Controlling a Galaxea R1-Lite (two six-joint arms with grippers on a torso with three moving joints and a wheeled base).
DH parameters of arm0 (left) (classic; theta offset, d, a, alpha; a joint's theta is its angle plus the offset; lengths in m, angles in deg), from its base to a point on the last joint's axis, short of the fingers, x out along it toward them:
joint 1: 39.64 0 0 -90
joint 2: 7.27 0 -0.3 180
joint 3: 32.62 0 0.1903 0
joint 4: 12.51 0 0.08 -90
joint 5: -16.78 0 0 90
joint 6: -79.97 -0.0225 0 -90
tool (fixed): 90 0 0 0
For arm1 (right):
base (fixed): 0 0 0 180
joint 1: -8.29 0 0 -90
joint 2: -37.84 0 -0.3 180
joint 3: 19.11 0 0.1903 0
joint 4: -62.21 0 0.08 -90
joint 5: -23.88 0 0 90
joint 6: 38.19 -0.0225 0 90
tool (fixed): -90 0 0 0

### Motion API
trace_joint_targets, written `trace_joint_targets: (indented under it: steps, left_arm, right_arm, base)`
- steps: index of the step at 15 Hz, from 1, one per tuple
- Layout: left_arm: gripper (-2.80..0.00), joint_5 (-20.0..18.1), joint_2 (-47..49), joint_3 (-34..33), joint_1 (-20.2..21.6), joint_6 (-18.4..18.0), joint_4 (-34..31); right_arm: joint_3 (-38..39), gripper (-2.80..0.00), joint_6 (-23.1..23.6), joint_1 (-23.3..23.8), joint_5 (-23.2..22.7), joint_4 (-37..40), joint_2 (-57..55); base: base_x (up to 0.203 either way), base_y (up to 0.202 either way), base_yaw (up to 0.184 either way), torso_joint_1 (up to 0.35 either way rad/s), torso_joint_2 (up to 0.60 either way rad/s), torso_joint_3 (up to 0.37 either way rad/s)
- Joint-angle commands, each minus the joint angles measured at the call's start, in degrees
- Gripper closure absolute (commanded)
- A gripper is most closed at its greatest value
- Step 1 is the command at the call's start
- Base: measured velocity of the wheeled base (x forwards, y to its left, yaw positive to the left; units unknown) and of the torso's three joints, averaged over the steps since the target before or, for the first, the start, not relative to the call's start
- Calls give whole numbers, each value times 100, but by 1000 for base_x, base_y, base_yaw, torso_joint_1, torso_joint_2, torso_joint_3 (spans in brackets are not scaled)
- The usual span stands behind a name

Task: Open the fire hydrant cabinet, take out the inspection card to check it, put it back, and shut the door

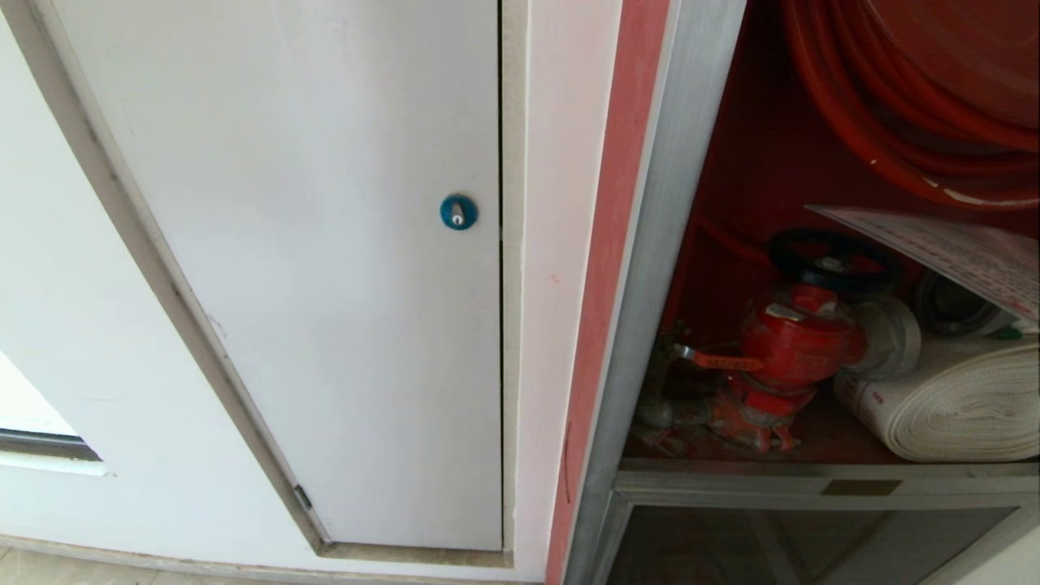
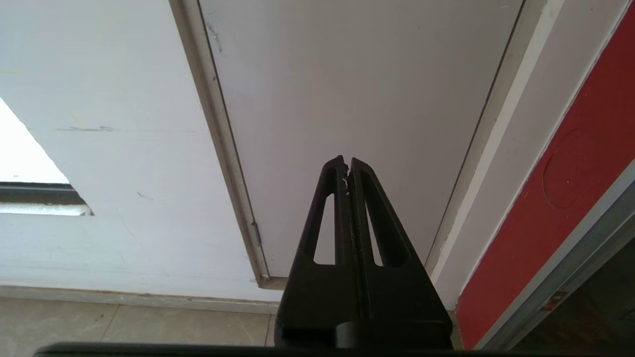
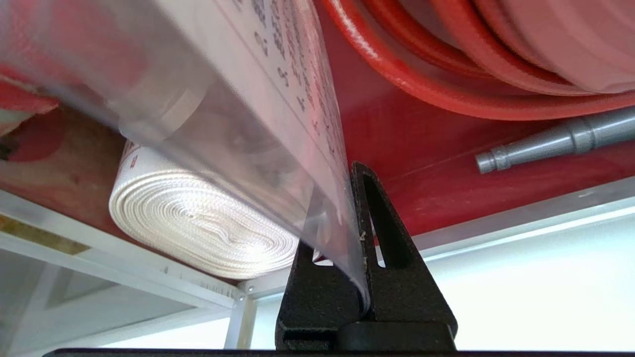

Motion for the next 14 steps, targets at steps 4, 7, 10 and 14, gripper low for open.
trace_joint_targets:
  steps: [4, 7, 10, 14]
  left_arm:
    - [0, 3, 8, -114, 1, 1, 4]
    - [0, -5, 8, -114, 1, 1, 4]
    - [0, 3, 8, -114, 1, 1, 4]
    - [0, 3, 8, -114, 1, 1, 4]
  right_arm:
    - [6, 0, -229, 1, 1, -13, 115]
    - [6, 0, -352, 1, 1, -12, 178]
    - [32, 0, -455, 1, 1, -4, 230]
    - [54, 0, -832, 1, 1, -4, 230]
  base:
    - [0, 0, 0, 0, 0, 0]
    - [0, 0, 0, 0, 0, 0]
    - [0, 0, 0, 0, 0, 0]
    - [0, 0, 0, 0, 0, 0]
